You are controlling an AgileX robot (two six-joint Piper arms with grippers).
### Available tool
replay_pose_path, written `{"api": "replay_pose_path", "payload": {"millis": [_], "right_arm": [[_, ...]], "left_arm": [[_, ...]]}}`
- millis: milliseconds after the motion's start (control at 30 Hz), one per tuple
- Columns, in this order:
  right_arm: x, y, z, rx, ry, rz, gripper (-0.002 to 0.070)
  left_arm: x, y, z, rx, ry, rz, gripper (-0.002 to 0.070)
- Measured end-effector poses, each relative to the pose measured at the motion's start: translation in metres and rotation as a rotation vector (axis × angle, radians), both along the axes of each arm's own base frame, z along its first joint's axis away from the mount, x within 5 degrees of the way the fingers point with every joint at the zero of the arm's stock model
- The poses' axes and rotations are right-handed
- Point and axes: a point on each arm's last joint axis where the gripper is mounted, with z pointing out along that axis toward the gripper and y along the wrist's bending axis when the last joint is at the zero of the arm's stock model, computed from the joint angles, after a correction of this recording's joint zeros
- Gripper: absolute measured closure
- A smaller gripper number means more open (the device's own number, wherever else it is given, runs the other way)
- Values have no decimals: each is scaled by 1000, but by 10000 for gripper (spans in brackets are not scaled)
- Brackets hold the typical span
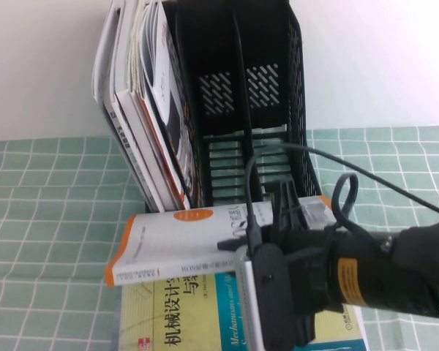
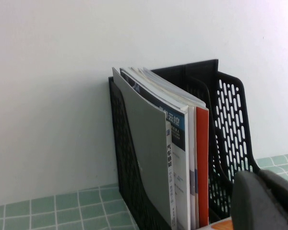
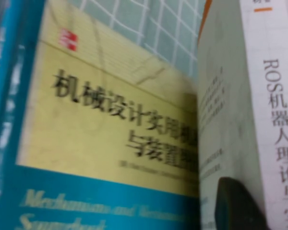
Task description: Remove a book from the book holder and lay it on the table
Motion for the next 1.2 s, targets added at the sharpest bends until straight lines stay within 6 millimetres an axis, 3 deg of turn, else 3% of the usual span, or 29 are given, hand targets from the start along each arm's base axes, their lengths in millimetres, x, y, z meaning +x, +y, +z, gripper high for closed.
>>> {"api": "replay_pose_path", "payload": {"millis": [300,567,900,1000,1133,1200], "right_arm": [[-16,-8,-27,-12,169,8,505],[-27,-6,-33,29,319,44,252],[-53,1,-29,109,623,186,214],[-55,3,-24,124,661,210,270],[-41,11,-8,163,575,162,520],[-29,15,5,190,480,114,604]], "left_arm": [[0,0,2,-5,-17,-3,678],[0,0,2,-2,-18,-2,678],[0,-1,1,-29,-4,-14,677],[-1,-2,1,-61,11,-28,678],[-2,-5,1,-126,44,-56,678],[-3,-6,0,-162,70,-72,678]]}}
